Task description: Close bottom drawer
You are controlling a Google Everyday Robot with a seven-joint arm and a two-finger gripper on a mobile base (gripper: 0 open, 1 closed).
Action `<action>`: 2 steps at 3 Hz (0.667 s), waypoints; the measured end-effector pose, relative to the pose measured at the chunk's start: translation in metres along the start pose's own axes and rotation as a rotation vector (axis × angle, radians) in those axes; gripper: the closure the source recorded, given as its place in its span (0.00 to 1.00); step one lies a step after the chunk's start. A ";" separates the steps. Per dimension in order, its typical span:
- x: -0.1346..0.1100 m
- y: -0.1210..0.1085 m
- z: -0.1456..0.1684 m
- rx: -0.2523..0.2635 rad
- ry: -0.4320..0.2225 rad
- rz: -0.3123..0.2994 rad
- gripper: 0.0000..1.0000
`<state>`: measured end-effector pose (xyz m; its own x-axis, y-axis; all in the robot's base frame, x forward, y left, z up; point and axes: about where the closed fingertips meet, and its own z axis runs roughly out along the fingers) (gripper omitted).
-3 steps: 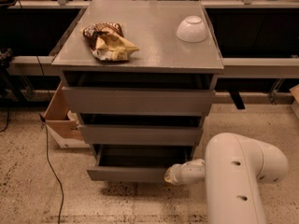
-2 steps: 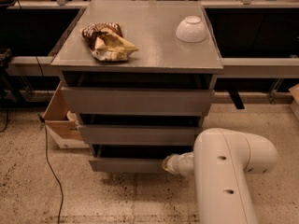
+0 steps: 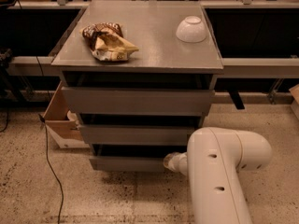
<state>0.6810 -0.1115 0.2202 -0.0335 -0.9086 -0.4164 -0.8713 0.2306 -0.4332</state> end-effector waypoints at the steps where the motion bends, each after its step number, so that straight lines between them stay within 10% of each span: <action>1: 0.000 0.000 -0.001 0.000 0.000 0.000 1.00; 2: 0.002 -0.003 0.000 0.014 0.002 -0.001 1.00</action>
Offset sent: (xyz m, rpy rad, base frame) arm 0.0248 -0.0074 -0.0146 -0.0277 -0.0911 -0.0461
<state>0.6841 -0.1143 0.2205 -0.0334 -0.9096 -0.4140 -0.8645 0.2342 -0.4448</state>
